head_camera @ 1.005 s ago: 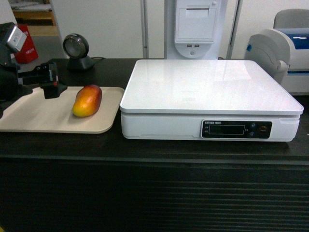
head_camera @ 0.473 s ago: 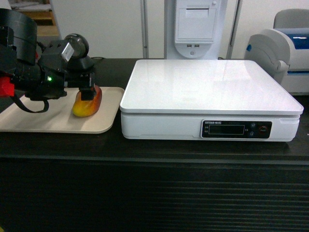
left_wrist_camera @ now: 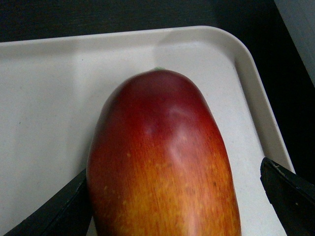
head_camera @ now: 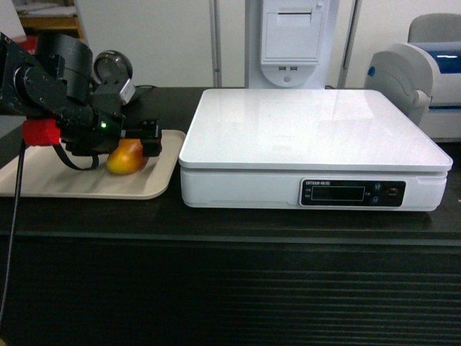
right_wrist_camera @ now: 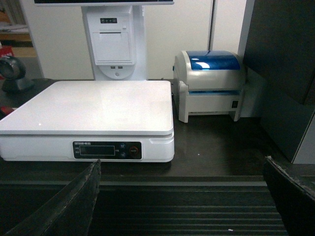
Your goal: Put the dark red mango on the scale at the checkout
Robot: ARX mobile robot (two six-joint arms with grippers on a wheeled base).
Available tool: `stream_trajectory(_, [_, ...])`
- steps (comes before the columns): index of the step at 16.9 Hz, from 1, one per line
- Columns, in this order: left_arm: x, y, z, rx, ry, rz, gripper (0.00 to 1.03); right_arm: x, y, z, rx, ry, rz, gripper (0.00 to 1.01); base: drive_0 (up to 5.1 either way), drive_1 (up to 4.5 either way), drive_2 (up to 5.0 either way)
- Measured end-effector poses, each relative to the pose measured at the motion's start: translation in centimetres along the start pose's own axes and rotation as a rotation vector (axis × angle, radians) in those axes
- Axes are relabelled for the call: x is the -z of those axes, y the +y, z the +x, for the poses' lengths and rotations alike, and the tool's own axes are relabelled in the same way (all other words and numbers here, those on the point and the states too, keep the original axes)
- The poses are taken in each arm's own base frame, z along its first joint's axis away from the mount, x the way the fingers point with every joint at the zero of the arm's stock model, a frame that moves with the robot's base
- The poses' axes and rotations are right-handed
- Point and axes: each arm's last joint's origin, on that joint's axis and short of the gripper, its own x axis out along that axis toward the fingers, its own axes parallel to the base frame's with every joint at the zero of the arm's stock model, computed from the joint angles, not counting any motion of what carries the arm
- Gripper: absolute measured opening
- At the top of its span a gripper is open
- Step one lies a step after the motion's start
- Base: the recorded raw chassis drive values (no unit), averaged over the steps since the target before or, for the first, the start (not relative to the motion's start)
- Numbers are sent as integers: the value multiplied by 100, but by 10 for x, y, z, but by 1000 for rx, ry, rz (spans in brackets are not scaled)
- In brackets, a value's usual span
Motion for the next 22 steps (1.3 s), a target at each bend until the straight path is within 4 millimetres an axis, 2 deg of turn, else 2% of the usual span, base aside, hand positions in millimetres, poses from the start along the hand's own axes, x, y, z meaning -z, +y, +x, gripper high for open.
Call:
stream_trajectory(4, [4, 2, 13, -39, 45, 37, 98, 0, 0, 0, 0, 0, 0, 98, 0, 0, 0])
stream_trajectory(8, [3, 3, 13, -39, 41, 54, 65, 0, 0, 0, 0, 0, 0, 98, 0, 0, 0])
stream_trajectory(10, [6, 4, 11, -30, 30, 61, 60, 0, 0, 0, 0, 0, 0, 98, 0, 0, 0])
stream_trajectory(14, [9, 7, -10, -37, 9, 68, 59, 0, 0, 0, 0, 0, 0, 98, 0, 0, 0])
stream_trajectory(16, [-9, 1, -45, -43, -81, 84, 59, 0, 0, 0, 0, 0, 0, 98, 0, 0, 0])
stream_trajectory(17, [-24, -7, -67, -39, -135, 94, 59, 0, 0, 0, 0, 0, 0, 98, 0, 0, 0])
stream_trajectory(18, [-34, -15, -79, -31, -169, 102, 59, 0, 0, 0, 0, 0, 0, 98, 0, 0, 0])
stream_trajectory(19, [-48, -33, -93, -6, -222, 121, 59, 0, 0, 0, 0, 0, 0, 98, 0, 0, 0])
stream_trajectory(20, [-54, -49, -99, 21, -240, 137, 59, 0, 0, 0, 0, 0, 0, 98, 0, 0, 0])
stream_trajectory(22, [-62, -92, -98, 78, -238, 169, 59, 0, 0, 0, 0, 0, 0, 98, 0, 0, 0])
